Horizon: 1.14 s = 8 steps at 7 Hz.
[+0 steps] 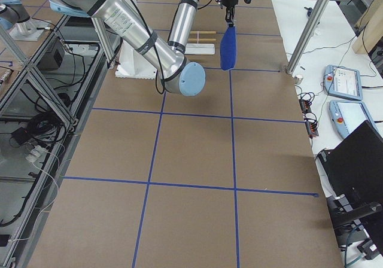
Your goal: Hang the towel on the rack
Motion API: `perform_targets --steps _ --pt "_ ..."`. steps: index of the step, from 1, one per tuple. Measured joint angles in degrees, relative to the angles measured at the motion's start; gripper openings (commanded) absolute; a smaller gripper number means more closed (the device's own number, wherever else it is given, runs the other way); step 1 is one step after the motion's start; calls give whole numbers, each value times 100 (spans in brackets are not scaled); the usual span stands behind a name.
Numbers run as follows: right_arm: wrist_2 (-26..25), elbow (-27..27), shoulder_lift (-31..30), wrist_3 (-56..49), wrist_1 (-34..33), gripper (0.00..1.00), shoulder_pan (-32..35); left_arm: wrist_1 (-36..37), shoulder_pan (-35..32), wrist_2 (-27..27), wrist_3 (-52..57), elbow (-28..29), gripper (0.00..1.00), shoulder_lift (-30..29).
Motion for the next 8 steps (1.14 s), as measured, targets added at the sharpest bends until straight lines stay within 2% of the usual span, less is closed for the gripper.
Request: perform_targets --steps 3,5,8 --pt "-677 -447 601 336 -8 0 -523 10 431 369 -913 -315 98 -29" --pt "-948 -601 798 371 -7 0 -734 -6 661 693 -988 -361 98 -52" --pt "-1178 -583 912 376 -6 0 -995 -38 742 806 -973 -359 98 -56"
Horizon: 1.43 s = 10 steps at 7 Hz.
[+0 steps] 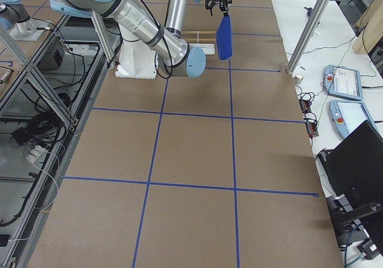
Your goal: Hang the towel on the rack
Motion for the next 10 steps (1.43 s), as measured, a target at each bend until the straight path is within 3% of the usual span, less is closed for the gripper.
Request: perform_targets --steps 3,5,7,8,9,10 --pt "-28 103 46 0 -5 0 -97 -12 -2 40 12 21 97 2" --pt "-26 186 62 0 -10 0 -129 -39 -1 82 16 23 77 7" --pt "-23 204 111 0 -13 0 -140 -182 23 147 -9 15 71 49" --pt "-26 204 136 0 -15 0 -142 -229 28 163 -19 11 58 67" --pt "-28 202 148 0 -14 0 -144 -247 31 168 -27 1 24 76" --pt "-28 202 151 0 -12 0 -143 -253 32 170 -38 -10 0 81"
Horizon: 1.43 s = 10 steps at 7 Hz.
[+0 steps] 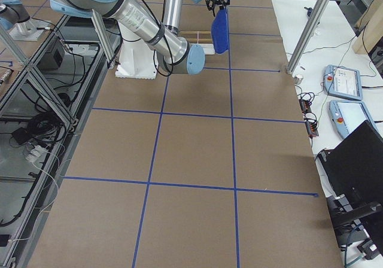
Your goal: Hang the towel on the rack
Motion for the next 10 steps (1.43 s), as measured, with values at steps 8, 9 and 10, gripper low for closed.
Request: perform_targets --steps 8,9,10 --pt "12 181 -106 166 3 100 13 -773 1 17 1081 35 0 299" --pt "19 321 -204 179 7 100 14 -841 3 21 1342 54 0 316" --pt "28 469 -319 181 11 100 19 -856 7 24 1498 69 0 304"
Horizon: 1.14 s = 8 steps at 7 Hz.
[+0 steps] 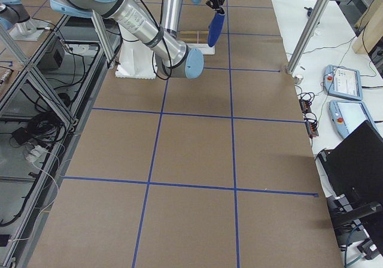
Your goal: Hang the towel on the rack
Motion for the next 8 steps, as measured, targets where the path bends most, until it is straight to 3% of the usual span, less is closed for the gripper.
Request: perform_targets --steps 2,5,8 --pt "-2 507 -479 -77 15 100 4 -48 2 -58 1144 -9 0 3" --pt "-13 1031 -1097 -449 60 100 66 -184 126 -526 3983 58 0 41" --pt "-5 1221 -1842 -605 676 100 188 -202 387 -648 5149 111 0 372"
